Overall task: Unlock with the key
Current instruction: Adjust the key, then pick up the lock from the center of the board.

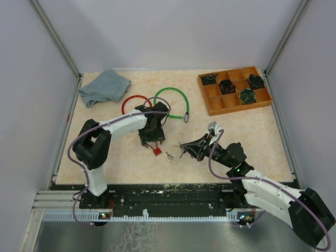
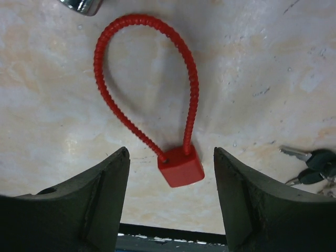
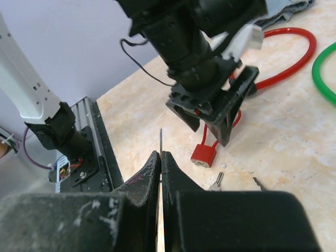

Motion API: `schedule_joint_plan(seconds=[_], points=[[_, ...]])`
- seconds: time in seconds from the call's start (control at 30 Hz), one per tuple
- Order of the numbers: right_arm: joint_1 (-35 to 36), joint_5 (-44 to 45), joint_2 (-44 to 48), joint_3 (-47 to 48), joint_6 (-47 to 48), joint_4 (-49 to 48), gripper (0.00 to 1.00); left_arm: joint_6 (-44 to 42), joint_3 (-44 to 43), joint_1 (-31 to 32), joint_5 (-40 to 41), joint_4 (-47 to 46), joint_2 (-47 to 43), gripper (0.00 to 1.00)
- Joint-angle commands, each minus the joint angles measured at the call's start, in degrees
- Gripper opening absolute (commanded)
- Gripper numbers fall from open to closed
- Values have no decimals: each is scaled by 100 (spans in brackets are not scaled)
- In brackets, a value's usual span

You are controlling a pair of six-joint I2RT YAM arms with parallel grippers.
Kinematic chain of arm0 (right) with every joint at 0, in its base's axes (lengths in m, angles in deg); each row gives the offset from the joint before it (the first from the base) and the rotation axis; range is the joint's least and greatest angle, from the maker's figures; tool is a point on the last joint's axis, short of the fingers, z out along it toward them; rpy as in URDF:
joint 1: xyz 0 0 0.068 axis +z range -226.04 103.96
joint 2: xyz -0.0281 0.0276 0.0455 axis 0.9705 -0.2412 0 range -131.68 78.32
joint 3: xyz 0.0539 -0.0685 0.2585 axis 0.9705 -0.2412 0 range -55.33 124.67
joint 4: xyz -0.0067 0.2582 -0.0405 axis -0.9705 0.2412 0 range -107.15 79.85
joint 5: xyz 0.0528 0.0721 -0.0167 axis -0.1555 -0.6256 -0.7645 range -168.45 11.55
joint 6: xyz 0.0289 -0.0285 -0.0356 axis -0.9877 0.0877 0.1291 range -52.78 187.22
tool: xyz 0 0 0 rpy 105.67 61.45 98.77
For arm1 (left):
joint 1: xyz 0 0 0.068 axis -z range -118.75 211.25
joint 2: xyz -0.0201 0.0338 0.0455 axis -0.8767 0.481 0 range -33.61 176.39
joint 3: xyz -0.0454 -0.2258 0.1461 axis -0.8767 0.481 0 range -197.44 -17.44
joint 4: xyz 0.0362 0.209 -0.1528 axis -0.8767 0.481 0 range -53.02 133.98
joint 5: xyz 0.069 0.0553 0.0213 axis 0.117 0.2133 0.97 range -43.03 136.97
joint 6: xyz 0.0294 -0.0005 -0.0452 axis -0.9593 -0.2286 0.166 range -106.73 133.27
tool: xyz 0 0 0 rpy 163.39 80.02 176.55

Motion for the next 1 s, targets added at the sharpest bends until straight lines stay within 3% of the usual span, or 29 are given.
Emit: schedule_joint_plan(seconds=[0.0, 0.17, 0.37, 0.67, 0.97], points=[[-34, 72, 258, -21, 182, -167, 0, 421, -471, 103, 66, 617, 513, 70], [-34, 86, 331, -98, 154, -217, 0, 528, -469, 113, 56, 513, 630, 69], [-34, 47, 198, -113, 91, -387, 0, 559, -445, 157, -202, 400, 881, 61], [-32, 36, 216, -113, 79, -387, 0, 854, -322, 231, -181, 589, 796, 59], [-33, 28, 268, -117, 73, -320, 0, 1090, -177, 322, -242, 563, 735, 45]])
